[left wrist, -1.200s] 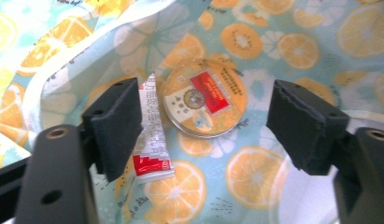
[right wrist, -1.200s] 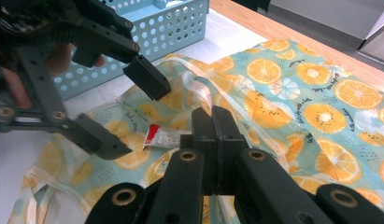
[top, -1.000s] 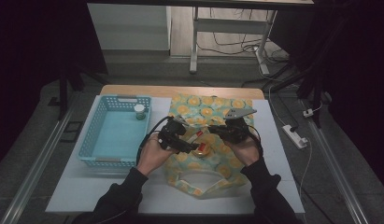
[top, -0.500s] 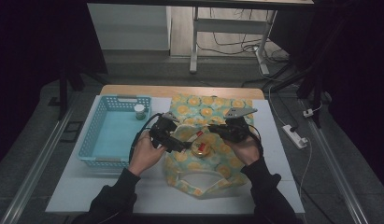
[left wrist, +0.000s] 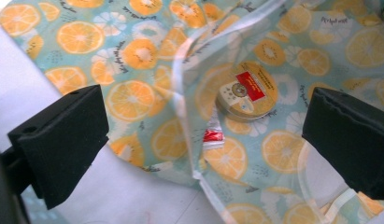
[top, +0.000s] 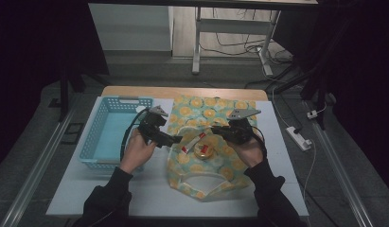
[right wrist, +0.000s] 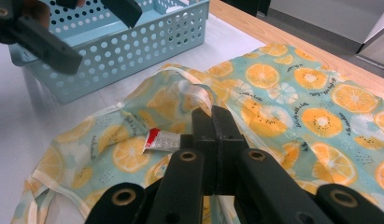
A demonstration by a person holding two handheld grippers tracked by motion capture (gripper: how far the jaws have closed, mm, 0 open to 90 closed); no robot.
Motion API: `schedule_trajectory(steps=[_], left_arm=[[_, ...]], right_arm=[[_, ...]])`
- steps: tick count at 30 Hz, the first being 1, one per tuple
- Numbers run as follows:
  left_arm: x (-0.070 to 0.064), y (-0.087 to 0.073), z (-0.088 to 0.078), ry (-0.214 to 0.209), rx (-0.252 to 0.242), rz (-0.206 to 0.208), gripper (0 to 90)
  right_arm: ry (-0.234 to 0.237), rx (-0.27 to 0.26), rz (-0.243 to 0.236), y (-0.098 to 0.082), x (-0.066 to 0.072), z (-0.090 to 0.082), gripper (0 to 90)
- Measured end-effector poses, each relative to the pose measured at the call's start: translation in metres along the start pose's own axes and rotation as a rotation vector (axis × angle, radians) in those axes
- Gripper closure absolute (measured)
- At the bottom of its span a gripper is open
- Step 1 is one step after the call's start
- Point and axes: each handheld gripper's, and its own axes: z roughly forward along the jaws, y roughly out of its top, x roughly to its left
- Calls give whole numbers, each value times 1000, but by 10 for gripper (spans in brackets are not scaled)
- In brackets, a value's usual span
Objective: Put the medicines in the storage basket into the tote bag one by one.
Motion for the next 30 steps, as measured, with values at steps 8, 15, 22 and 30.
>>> schedule_trajectory(steps=[8,15,22,30], left_arm=[[20,-2,-12,46,-7,-4,2],[39,-5,-18,90,-15,-30,0],[60,-7,-22,132,-12,-62,0],[87,-7,-27,184,10,-103,0]], right_arm=[[1,1,0,0,0,0,900],[1,2,-1,0,0,1,900],[1,3,-1,0,0,1,900],[2,3,-1,0,0,1,900]])
